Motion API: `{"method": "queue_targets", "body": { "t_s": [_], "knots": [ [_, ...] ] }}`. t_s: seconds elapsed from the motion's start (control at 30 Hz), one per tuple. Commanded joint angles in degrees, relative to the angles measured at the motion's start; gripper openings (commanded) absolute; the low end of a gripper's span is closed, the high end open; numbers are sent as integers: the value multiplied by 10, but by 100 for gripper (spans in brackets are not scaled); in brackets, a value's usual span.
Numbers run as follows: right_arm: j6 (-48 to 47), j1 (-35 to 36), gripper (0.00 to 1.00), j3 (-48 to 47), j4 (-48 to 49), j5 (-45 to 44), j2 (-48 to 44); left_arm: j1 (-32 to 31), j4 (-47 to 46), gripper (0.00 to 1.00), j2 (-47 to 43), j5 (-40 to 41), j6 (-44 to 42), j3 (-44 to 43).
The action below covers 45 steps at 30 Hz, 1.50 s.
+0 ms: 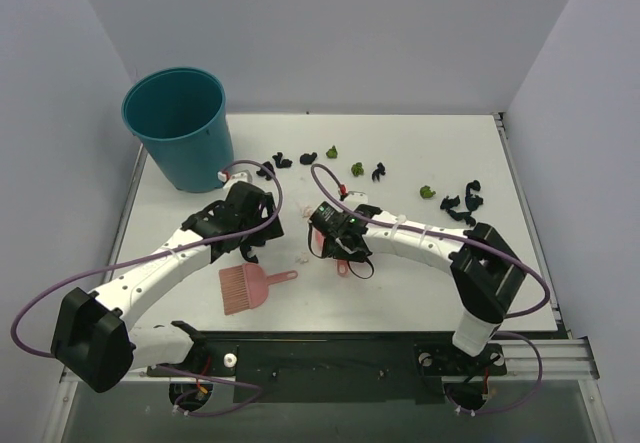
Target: Sweep away the paper scraps from the table
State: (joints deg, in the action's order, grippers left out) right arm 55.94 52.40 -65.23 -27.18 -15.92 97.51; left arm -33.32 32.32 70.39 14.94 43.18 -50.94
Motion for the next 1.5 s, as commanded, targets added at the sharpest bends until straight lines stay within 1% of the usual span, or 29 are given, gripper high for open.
{"method": "queue_targets", "body": {
  "t_s": [0.0, 0.03, 0.1, 0.17, 0.27, 0.3, 0.33, 0.47, 0.53, 0.57, 0.6, 0.7, 0.83, 0.93, 1.13, 1.3, 1.47],
  "knots": [
    [43, 7, 51, -33, -4, -35, 9, -3, -19, 98, -9, 8, 8, -4],
    [35, 8, 55, -35, -4, -37, 5, -3, -17, 98, -9, 11, 7, -4],
    [18, 9, 61, -28, -2, -41, -16, -3, -9, 98, -12, 21, 9, -3],
    [-1, 11, 62, -11, -3, -59, -53, -3, 7, 98, -20, 53, 36, 0],
    [-31, 12, 63, 26, 5, -88, -115, -8, 60, 100, -45, 117, 82, 7],
    [-46, 11, 63, 31, 5, -91, -143, -10, 69, 89, -49, 127, 108, 10],
    [-55, 11, 64, 34, 2, -100, -156, -17, 92, 85, -56, 147, 123, 15],
    [-80, 11, 64, 38, 5, -107, -201, -49, 133, 77, -50, 203, 188, 32],
    [-91, 12, 64, 37, 7, -103, -214, -55, 156, 72, -37, 220, 222, 40],
    [-99, 12, 64, 37, 7, -102, -220, -58, 151, 70, -32, 222, 232, 44],
    [-101, 12, 64, 39, 6, -103, -223, -58, 144, 69, -23, 220, 232, 55],
    [-114, 11, 64, 44, 9, -102, -233, -58, 93, 61, -3, 210, 216, 87],
    [-122, 10, 64, 53, 11, -97, -237, -58, 39, 61, 17, 174, 205, 130],
    [-125, 9, 64, 67, 15, -90, -241, -58, 18, 60, 20, 157, 208, 151],
    [-130, 9, 64, 87, 20, -90, -254, -61, -80, 57, 22, 91, 155, 190],
    [-134, 7, 64, 98, 19, -98, -263, -72, -77, 57, 2, 84, 137, 182],
    [-138, 4, 64, 97, 20, -97, -265, -77, -86, 57, 29, 66, 107, 156]
  ]
}}
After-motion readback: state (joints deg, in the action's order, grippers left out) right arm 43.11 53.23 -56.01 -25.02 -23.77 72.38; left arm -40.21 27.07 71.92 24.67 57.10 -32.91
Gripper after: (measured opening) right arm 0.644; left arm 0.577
